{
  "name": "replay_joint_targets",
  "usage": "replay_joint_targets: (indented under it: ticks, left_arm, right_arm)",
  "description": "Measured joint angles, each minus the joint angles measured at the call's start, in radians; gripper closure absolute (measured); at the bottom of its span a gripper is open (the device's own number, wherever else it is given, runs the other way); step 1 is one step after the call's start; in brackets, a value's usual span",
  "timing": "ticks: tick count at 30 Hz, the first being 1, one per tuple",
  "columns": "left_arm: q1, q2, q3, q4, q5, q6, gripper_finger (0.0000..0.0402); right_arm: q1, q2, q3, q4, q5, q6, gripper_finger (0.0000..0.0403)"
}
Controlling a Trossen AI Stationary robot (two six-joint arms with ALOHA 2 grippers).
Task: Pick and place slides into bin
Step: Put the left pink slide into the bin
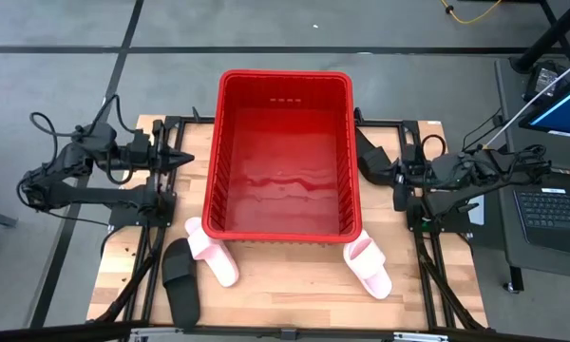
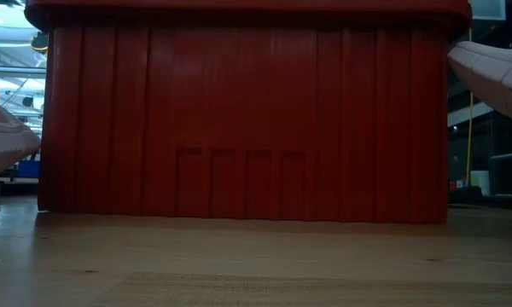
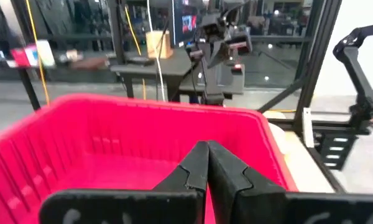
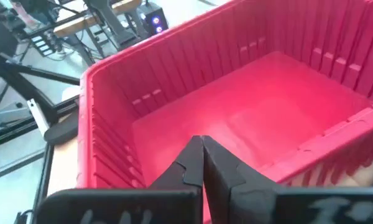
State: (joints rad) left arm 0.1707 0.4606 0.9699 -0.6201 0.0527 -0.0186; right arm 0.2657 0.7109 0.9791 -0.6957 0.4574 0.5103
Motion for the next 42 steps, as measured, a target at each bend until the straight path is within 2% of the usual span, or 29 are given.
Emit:
replay_joint_targets:
  ticks: [8,13,19,27,32,42]
  left_arm:
    - [0.000,0.000,0.000,-0.097,0.090,-0.088,0.0397]
    - [0.000,0.000,0.000,-0.150,0.093,-0.184,0.0386]
    - [0.000,0.000,0.000,-0.233,0.093,-0.275,0.0355]
    - [0.000,0.000,0.000,-0.272,0.093,-0.280,0.0304]
    - [0.000,0.000,0.000,-0.404,0.100,-0.283,0.0278]
    - [0.000,0.004,-0.006,-0.441,0.161,-0.378,0.0270]
  right_arm:
    - [0.000,0.000,0.000,-0.003,-0.016,0.001,0.0397]
    - [0.000,0.000,0.000,-0.004,-0.017,0.000,0.0397]
    - [0.000,0.000,0.000,-0.006,-0.034,-0.022,0.0397]
    - [0.000,0.000,0.000,-0.005,-0.043,-0.018,0.0397]
    - [0.000,0.000,0.000,-0.005,-0.043,-0.006,0.0397]
    - [0.000,0.003,0.000,-0.004,-0.043,0.035,0.0397]
